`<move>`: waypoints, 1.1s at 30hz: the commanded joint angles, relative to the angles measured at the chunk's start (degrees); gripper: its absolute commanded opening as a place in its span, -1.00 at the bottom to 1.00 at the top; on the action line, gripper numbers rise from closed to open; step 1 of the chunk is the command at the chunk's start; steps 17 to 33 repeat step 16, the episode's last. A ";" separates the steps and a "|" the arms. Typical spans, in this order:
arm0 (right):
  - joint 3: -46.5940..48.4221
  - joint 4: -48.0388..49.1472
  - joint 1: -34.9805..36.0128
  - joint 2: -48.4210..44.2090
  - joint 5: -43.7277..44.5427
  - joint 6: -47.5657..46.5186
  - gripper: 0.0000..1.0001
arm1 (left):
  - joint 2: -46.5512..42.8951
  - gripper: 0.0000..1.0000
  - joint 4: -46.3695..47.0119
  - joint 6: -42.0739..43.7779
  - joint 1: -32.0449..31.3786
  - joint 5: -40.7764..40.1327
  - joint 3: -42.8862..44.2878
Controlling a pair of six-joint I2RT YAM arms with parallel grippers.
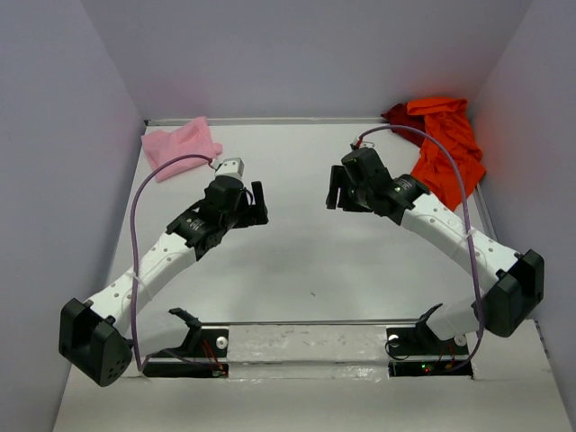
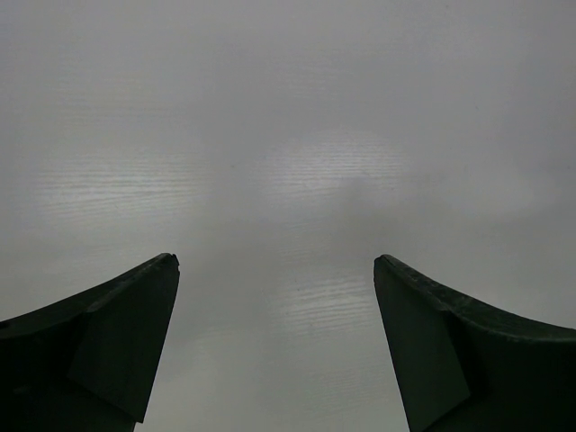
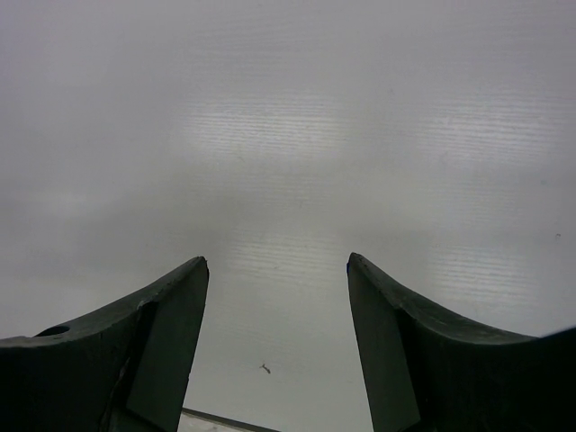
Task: Fold and stack the t-shirts
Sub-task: Reset both arms
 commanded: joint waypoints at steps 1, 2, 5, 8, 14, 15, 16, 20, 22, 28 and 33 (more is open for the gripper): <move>-0.73 1.53 0.37 -4.10 3.40 -0.60 0.37 | -1.08 0.98 0.90 -2.93 -0.51 2.46 -1.49; -0.55 1.45 0.37 -4.28 3.58 -0.60 0.37 | -1.17 0.98 0.55 -2.67 -0.60 2.37 -1.05; -0.29 0.75 0.37 -4.28 3.84 0.19 0.38 | -1.26 0.98 -0.76 -0.48 -1.48 0.45 0.79; -0.47 0.22 0.37 -4.28 4.10 1.24 0.39 | -0.29 0.98 -1.65 -0.47 -2.10 -0.36 2.20; -1.08 -0.40 0.37 -4.45 2.44 0.72 0.35 | -1.17 0.98 -1.56 -3.46 -2.54 1.32 2.47; -1.34 -0.31 0.37 -4.28 2.17 0.63 0.33 | -1.26 0.98 -1.47 -3.29 -2.62 1.23 2.73; -1.61 -0.40 0.37 -4.19 2.08 0.63 0.33 | -1.08 0.98 -1.64 -3.11 -2.54 1.23 2.82; -1.61 -0.40 0.37 -4.19 2.08 0.63 0.33 | -1.08 0.98 -1.64 -3.11 -2.54 1.23 2.82; -1.61 -0.40 0.37 -4.19 2.08 0.63 0.33 | -1.08 0.98 -1.64 -3.11 -2.54 1.23 2.82; -1.61 -0.40 0.37 -4.19 2.08 0.63 0.33 | -1.08 0.98 -1.64 -3.11 -2.54 1.23 2.82; -1.61 -0.40 0.37 -4.19 2.08 0.63 0.33 | -1.08 0.98 -1.64 -3.11 -2.54 1.23 2.82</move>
